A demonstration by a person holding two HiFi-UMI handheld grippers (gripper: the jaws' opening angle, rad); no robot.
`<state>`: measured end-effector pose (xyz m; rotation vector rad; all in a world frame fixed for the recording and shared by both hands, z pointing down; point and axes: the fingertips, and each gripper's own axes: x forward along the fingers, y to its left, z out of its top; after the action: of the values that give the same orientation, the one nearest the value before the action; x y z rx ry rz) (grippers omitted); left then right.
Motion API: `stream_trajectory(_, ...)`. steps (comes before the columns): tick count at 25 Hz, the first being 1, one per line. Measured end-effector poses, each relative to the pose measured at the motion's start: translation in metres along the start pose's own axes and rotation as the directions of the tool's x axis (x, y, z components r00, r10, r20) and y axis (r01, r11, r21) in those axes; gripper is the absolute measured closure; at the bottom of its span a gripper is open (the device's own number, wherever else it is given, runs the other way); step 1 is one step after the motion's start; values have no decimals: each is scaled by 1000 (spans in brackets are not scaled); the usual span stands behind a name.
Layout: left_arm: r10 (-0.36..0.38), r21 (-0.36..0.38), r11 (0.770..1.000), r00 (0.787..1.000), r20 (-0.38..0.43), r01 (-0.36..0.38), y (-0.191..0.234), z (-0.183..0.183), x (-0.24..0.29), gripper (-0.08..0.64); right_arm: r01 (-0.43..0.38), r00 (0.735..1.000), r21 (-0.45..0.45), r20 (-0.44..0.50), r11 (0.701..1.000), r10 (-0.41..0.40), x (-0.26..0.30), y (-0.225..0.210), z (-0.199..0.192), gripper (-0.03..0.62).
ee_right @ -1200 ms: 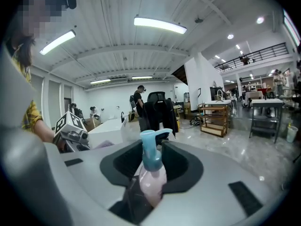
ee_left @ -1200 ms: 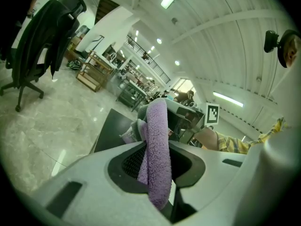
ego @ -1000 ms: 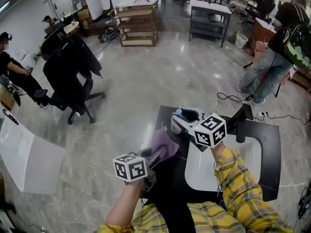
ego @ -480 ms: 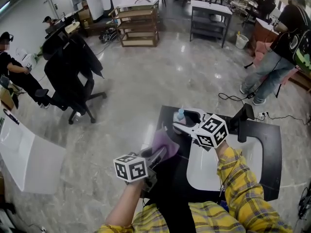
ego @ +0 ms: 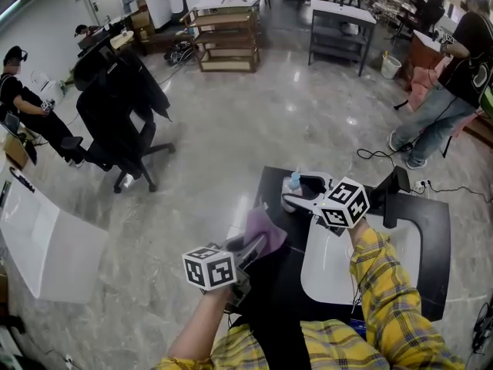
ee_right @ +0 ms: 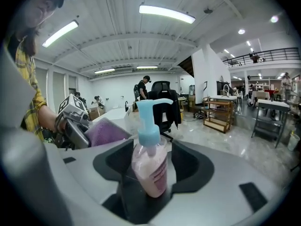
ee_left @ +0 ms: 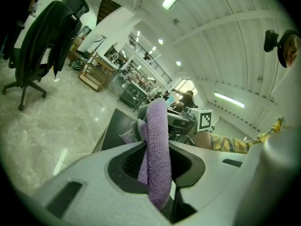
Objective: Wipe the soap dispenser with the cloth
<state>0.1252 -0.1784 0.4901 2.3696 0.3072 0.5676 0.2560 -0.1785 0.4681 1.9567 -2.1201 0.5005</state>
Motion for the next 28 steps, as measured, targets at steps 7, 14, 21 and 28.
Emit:
stream_trajectory(7, 1, 0, 1000, 1000, 1, -1, 3, 0, 2, 485, 67, 997, 35, 26, 997, -68, 0, 0, -1, 392)
stream_trajectory(14, -6, 2, 1000, 1000, -8, 6, -2, -3, 8, 484, 260, 963, 91, 44, 961, -265, -6, -2, -1, 410)
stream_trajectory(21, -2, 0, 1000, 1000, -2, 2, -2, -4, 6, 485, 460, 882, 173, 26, 871, -470, -11, -2, -3, 419)
stream_trajectory(28, 10, -4, 1000, 1000, 7, -10, 1, -4, -2, 485, 551, 820, 268, 3, 790, -572, -8, 5, -2, 419)
